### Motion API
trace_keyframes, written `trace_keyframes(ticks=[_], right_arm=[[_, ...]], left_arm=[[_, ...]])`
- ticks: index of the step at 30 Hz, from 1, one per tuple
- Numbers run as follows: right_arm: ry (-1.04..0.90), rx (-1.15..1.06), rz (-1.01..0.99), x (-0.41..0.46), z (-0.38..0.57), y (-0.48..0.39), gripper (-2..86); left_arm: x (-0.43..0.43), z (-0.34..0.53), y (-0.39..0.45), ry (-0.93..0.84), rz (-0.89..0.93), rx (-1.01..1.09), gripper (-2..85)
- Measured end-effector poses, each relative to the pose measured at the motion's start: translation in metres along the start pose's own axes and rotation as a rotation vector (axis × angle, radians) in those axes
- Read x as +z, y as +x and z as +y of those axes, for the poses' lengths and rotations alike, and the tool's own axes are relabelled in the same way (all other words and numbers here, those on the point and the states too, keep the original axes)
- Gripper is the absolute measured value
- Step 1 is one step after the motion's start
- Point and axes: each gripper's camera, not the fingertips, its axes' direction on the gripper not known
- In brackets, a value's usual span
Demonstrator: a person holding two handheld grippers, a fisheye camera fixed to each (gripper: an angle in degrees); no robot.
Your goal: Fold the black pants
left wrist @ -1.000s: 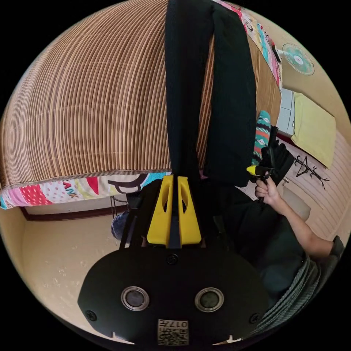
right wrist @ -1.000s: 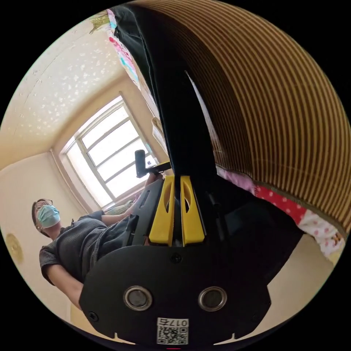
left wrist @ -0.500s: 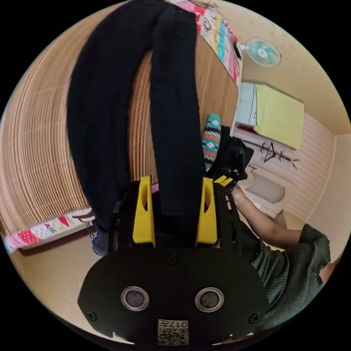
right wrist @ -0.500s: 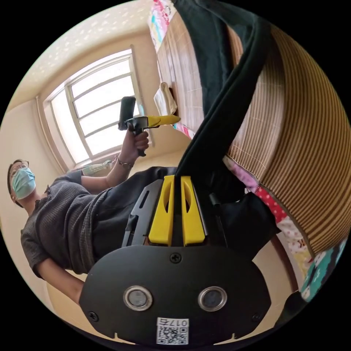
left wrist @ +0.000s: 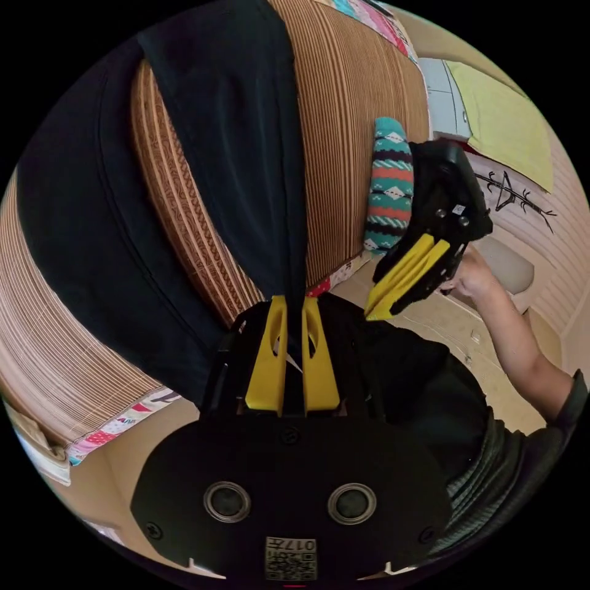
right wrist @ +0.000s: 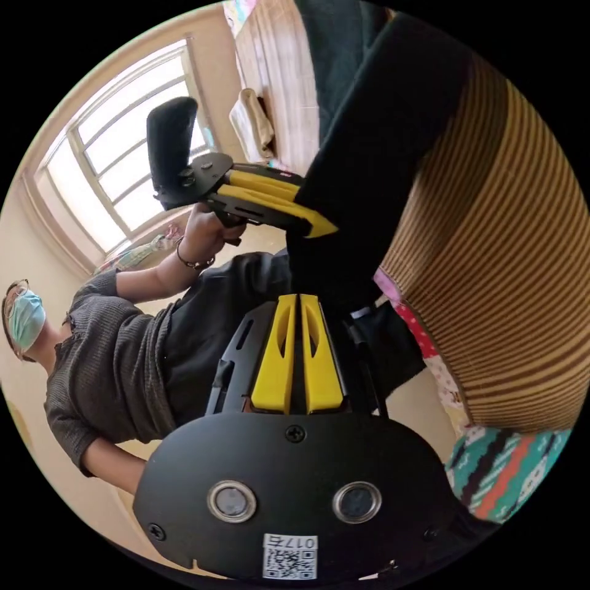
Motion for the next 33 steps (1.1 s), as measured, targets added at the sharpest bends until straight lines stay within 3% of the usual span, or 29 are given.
trace_keyframes(ticks=[2, 7, 9, 15, 17, 19, 22, 25, 29, 33], right_arm=[[0.150, 0.055, 0.045, -0.054, -0.006, 0.005, 2.7], [0.761, 0.145, 0.057, -0.220, -0.054, -0.001, 12.7], [0.845, 0.141, 0.059, -0.252, -0.089, -0.014, 13.7], [0.856, 0.337, 0.182, -0.285, -0.200, -0.061, 10.3], [0.808, 0.345, 0.360, -0.278, -0.227, -0.092, 6.4], [0.749, 0.343, 0.707, -0.254, -0.259, -0.153, 4.4], [0.726, 0.073, 1.142, -0.186, -0.291, -0.252, 3.5], [0.647, -0.241, 1.441, -0.104, -0.325, -0.335, 3.1], [0.521, -0.393, 1.414, -0.056, -0.375, -0.385, 3.0], [0.472, -0.297, 1.031, -0.071, -0.421, -0.386, 3.3]], left_arm=[[-0.007, 0.010, -0.022, 0.033, 0.032, -0.025, 3.8], [-0.020, 0.025, -0.058, 0.085, 0.101, -0.103, 3.7], [-0.025, 0.029, -0.068, 0.100, 0.115, -0.117, 3.7], [-0.035, 0.036, -0.098, 0.120, 0.162, -0.127, 3.7], [-0.038, 0.041, -0.111, 0.130, 0.209, -0.134, 3.8], [-0.040, 0.045, -0.122, 0.132, 0.277, -0.138, 3.8], [-0.051, 0.059, -0.137, 0.151, 0.382, -0.082, 3.8], [-0.068, 0.086, -0.149, 0.204, 0.405, -0.004, 3.7], [-0.078, 0.129, -0.183, 0.268, 0.435, -0.051, 3.8], [-0.083, 0.158, -0.225, 0.331, 0.465, -0.210, 4.2]])
